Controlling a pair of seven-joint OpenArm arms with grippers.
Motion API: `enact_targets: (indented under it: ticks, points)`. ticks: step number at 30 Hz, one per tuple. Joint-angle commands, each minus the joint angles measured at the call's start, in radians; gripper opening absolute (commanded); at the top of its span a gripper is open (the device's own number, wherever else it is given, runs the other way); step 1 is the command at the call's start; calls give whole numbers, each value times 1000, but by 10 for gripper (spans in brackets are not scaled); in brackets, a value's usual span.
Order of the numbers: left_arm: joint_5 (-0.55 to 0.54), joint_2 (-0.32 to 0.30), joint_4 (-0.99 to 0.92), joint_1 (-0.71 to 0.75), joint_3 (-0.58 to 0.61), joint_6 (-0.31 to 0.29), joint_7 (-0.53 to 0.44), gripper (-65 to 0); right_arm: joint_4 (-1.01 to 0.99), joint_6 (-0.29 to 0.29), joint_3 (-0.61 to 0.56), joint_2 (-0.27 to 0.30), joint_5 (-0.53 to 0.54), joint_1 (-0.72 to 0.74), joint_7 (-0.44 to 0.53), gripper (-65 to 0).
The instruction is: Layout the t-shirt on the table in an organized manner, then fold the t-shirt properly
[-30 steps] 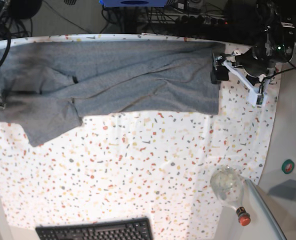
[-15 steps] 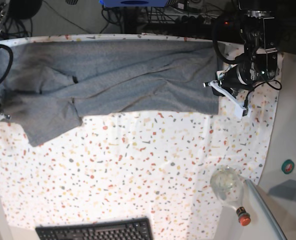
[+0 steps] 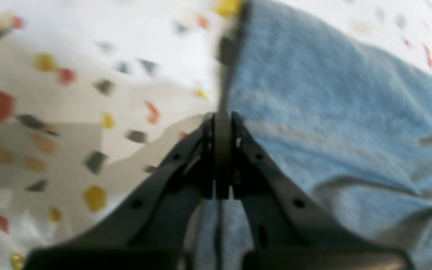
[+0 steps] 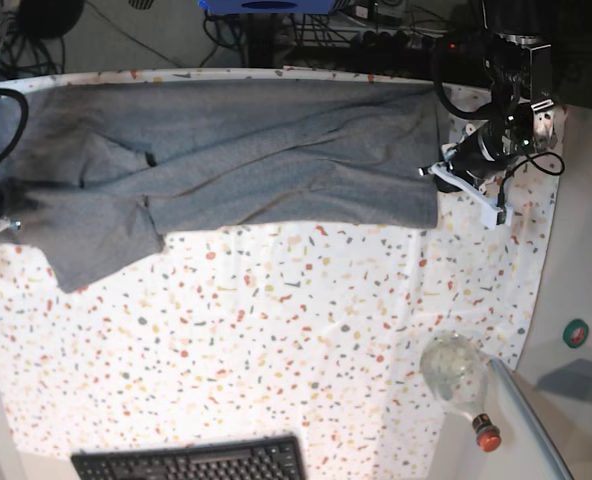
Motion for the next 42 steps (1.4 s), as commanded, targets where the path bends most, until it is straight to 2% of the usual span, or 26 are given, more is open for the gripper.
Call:
enact_targets:
  ticks: [1,2,6,12,17,20,23,26,27,28,29,30,33,35,38,39,42]
  points:
    - [13,-14,-5,-8,-2,9,16,-650,-9,-5,7,19,2,28,22,-650]
    - [13,-15,-13,-11,-2,9,16,-650,-23,-11,9,20,2,28,30,-650]
    - [13,-28,-17,-14,-2,9,15,-650,-38,-120,9,33,2,26,36,-650]
    - [13,-26,-24,-31,-2,9,15,-650,-34,-207,12,36,4,23,33,-650]
    - [12,-25,-8,-35,-11,9,18,-650,66,-177,15,31,8,-9,35,-650]
    - [4,-28,49,-25,-26,9,19,-650,246,-177,101,-6,8,-64,30,-650]
    - [3,-28,115,14,-120,8,35,-650,431,-172,199,-41,7,-112,27,-650]
    - [1,-26,173,43,-204,6,84,-650,483,-171,167,-44,7,-86,-19,-650]
    - [1,-26,188,66,-235,5,90,-650,467,-171,142,-43,5,-52,-28,-596]
    - [1,-26,205,84,-263,-6,93,-650,433,-171,113,-43,4,-18,-30,-495]
    - [1,-26,219,101,-287,-41,93,-650,384,-171,86,-41,4,14,-28,-411]
    - [1,-26,230,118,-313,-89,94,-650,336,-171,60,-41,4,49,-27,-375]
    - [1,-21,236,163,-419,-265,96,-650,163,-171,-31,-26,4,164,-25,-389]
    - [6,-20,231,187,-479,-331,96,-650,52,-157,-94,-26,4,230,8,-386]
    - [6,-23,231,221,-537,-382,96,-650,-124,-120,-183,-27,4,306,113,-380]
    - [9,-25,231,229,-554,-396,96,-650,-186,-109,-212,-29,4,332,140,-360]
    - [10,-26,231,249,-586,-411,96,-650,-291,-85,-260,-32,4,369,191,-243]
